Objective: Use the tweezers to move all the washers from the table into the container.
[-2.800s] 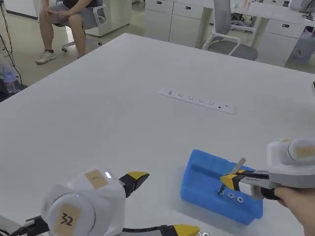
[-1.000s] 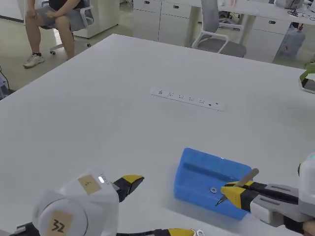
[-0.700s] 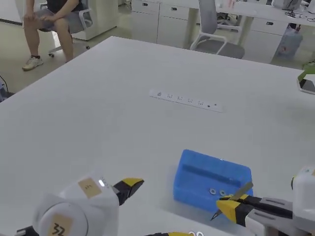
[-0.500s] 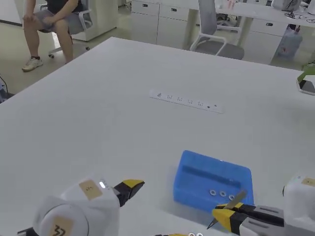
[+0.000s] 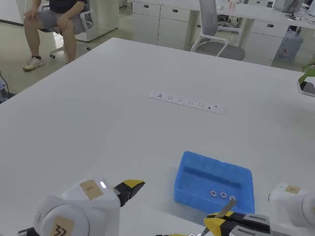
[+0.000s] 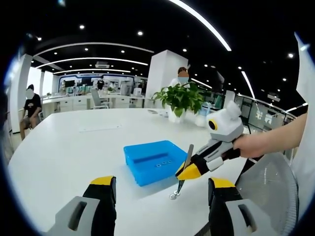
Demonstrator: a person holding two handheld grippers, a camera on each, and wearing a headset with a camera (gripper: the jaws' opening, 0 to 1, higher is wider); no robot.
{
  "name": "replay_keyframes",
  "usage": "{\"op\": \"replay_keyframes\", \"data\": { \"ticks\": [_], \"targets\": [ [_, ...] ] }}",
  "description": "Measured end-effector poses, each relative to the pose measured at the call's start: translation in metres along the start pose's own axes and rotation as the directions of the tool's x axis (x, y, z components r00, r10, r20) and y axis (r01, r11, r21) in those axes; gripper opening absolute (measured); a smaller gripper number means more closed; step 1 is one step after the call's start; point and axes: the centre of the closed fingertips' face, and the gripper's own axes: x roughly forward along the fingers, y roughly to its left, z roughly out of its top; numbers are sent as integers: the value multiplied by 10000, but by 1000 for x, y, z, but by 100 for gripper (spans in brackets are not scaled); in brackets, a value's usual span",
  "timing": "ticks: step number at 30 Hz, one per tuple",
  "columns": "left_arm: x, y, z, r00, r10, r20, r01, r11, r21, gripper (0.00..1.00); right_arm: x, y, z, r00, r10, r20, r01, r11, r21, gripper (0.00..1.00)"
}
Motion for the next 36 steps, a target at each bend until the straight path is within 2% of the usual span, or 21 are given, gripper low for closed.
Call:
{"op": "replay_keyframes", "data": {
  "ticks": [4, 5, 7, 9, 13, 15, 20, 26, 36],
  "targets": [
    [0, 0, 0, 10000, 23, 10, -23, 10000, -12, 77, 4, 2, -4, 9997, 40, -254, -46, 9997, -246, 4],
    [0, 0, 0, 10000, 31, 7, -31, 10000, -28, 77, 4, 2, -2, 9999, 29, -145, -34, 9995, -306, 4],
    [-1, 1, 0, 10000, 54, 19, -54, 10000, -22, 77, 3, 2, -3, 9997, 70, -239, -79, 9992, -394, 4],
    [-1, 1, 0, 10000, 54, 27, -54, 10000, -43, 77, 4, 3, -3, 9993, 64, -377, -96, 9963, -852, 4],
    [-1, 1, 0, 10000, 53, 9, -53, 10000, -31, 77, 4, 10, -5, 9975, 168, -690, -295, 9820, -1863, 4],
    [-1, 1, -1, 10000, 50, -8, -50, 10000, -19, 77, 5, 13, -5, 9961, 160, -863, -368, 9688, -2453, 4],
    [0, 2, -2, 10000, 20, -52, -20, 10000, -1, 77, 8, 19, -6, 9938, 177, -1102, -523, 9462, -3194, 4],
    [0, 2, -2, 10000, 47, -52, -47, 10000, -7, 77, 8, 21, -7, 9924, 122, -1224, -561, 9303, -3624, 4],
    [0, 1, -2, 10000, 33, -64, -33, 10000, 38, 76, 6, 20, -9, 9935, 97, -1132, -492, 9348, -3516, 4]
  ]
}}
